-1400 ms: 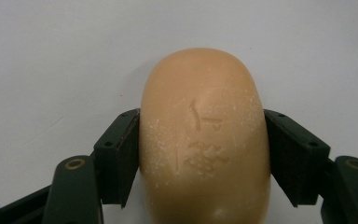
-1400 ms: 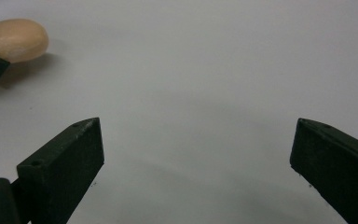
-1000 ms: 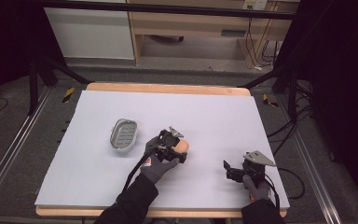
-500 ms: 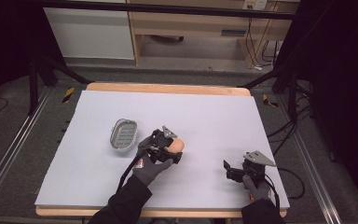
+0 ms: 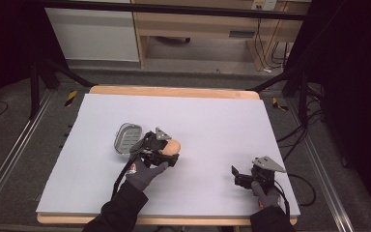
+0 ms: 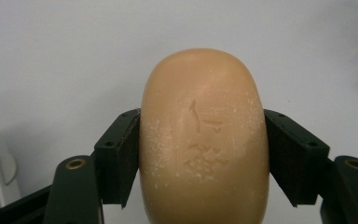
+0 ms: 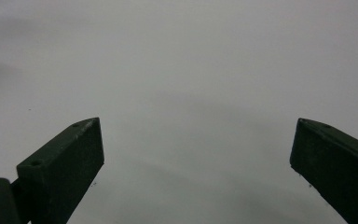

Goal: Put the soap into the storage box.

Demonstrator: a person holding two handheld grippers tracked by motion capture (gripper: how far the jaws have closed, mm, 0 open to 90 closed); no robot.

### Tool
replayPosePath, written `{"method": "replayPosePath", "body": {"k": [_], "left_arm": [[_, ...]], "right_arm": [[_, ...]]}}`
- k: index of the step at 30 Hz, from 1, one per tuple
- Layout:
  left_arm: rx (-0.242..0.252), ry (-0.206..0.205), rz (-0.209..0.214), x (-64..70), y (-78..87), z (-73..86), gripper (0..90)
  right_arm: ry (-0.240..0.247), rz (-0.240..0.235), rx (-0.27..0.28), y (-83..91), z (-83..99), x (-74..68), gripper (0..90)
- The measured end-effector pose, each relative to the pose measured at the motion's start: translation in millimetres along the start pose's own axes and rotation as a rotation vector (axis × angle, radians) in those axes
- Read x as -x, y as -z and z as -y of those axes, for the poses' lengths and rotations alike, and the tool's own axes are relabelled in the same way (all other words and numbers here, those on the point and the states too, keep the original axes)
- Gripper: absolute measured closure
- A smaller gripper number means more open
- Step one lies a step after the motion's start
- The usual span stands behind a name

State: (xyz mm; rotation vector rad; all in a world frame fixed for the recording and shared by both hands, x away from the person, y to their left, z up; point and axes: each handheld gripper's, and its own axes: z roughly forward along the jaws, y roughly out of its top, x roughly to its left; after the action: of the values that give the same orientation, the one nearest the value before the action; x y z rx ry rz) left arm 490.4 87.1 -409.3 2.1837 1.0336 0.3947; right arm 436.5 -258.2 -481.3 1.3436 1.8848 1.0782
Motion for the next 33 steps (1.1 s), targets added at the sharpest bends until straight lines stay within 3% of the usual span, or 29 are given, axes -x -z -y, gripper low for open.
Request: {"method": "replayPosePath", "body": {"k": [15,33], "left_arm": [[0.018,0.021,-0.055,-24.0,22.5,5.6,32.0],[0.034,0.08,-0.1,-53.1,34.9,8.2,32.0]], "right_arm": [[0.001,0.002,0.001,0.0,0.0,-0.1,2.9],[0.003,0.013,0.004,-0.5,0.5,-0.4,3.0]]}}
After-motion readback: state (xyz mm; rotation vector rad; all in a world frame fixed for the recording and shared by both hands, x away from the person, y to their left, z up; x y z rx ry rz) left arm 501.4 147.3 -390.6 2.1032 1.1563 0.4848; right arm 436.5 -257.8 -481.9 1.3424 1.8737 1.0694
